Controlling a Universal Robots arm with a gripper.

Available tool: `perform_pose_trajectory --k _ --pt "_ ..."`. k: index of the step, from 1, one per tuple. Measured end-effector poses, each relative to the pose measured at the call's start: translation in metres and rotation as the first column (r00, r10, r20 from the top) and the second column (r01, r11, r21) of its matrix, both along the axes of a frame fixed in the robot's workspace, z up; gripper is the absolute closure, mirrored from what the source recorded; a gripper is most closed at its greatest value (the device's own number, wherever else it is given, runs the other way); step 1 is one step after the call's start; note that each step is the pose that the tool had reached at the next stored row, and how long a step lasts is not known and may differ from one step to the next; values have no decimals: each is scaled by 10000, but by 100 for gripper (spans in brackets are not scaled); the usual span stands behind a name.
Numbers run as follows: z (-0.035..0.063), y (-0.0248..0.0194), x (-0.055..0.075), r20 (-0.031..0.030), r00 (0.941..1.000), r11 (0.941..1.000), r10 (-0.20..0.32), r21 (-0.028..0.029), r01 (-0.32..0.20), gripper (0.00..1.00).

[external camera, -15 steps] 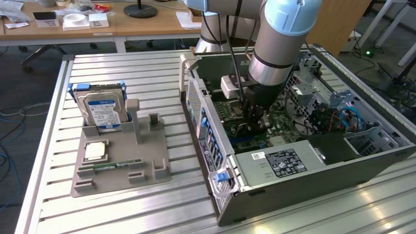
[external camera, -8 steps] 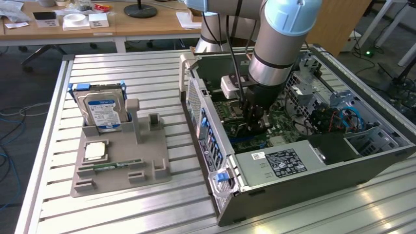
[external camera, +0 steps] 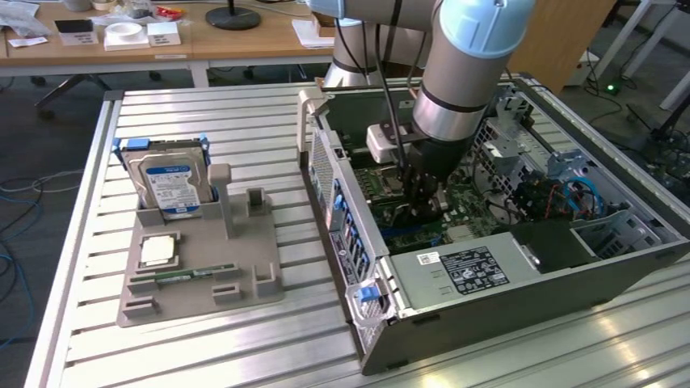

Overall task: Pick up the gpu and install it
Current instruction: 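Insert the gpu into the slot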

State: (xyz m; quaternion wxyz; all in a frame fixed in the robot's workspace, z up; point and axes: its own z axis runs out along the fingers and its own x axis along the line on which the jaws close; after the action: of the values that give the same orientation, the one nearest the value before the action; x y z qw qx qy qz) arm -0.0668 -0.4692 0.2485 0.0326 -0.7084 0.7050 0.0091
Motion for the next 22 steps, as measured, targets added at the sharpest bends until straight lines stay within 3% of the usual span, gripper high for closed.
perform_pose_trajectory --k 4,8,22 --pt "7 0 0 1 10000 10000 0 -1 0 74" --pt "7 0 0 0 10000 10000 0 -45 0 74" --pt "-49 0 0 -1 10000 10000 0 -47 0 74"
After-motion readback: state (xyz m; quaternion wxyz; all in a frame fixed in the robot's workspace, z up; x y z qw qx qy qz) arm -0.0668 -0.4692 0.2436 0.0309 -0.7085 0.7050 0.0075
